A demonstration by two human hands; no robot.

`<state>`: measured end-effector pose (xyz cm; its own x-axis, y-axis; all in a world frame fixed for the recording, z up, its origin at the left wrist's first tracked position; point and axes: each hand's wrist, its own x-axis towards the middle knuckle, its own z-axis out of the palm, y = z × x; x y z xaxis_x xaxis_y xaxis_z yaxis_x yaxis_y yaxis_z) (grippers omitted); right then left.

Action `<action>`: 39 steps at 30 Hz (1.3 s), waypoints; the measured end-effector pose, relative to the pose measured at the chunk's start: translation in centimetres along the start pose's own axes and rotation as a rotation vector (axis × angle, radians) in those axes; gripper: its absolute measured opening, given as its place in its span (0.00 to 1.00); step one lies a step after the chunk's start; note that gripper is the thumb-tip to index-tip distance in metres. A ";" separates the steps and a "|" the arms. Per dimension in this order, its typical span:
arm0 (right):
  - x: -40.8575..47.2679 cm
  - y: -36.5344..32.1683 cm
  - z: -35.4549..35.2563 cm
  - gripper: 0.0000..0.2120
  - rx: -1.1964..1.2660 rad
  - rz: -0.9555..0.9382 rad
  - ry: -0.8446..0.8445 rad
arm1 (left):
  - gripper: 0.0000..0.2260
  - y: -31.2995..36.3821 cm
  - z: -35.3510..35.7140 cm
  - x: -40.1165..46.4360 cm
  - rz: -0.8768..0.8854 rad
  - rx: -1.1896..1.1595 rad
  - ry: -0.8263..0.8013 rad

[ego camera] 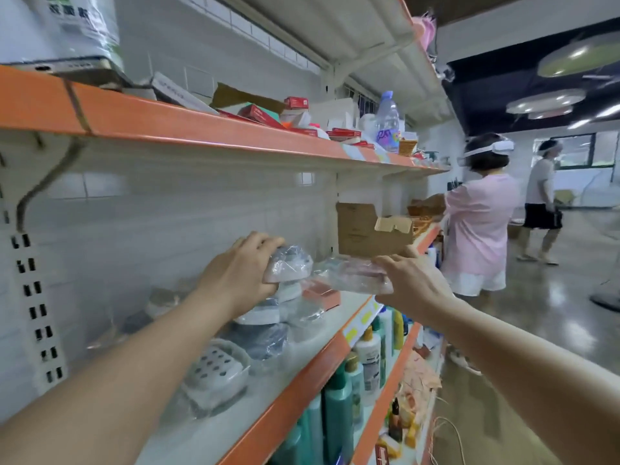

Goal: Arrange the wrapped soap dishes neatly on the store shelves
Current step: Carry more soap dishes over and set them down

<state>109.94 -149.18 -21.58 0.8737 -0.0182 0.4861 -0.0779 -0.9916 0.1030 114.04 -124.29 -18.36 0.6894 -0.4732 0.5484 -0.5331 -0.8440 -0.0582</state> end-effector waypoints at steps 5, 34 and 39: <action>9.2 3.0 6.9 0.27 0.037 -0.001 -0.018 | 0.30 0.0 6.3 7.3 -0.072 0.091 -0.051; 9.0 -16.5 -4.5 0.20 0.358 -0.955 -0.201 | 0.27 -4.0 -7.1 -5.6 -0.535 0.473 -0.013; -4.7 -25.8 -15.4 0.20 0.601 -1.196 -0.063 | 0.24 -2.0 -19.4 -23.0 -0.678 0.623 0.005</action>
<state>100.40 -121.57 -13.17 0.2782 0.9044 0.3236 0.9521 -0.3041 0.0313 89.69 -106.83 -14.70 0.7546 0.1728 0.6330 0.3464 -0.9242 -0.1607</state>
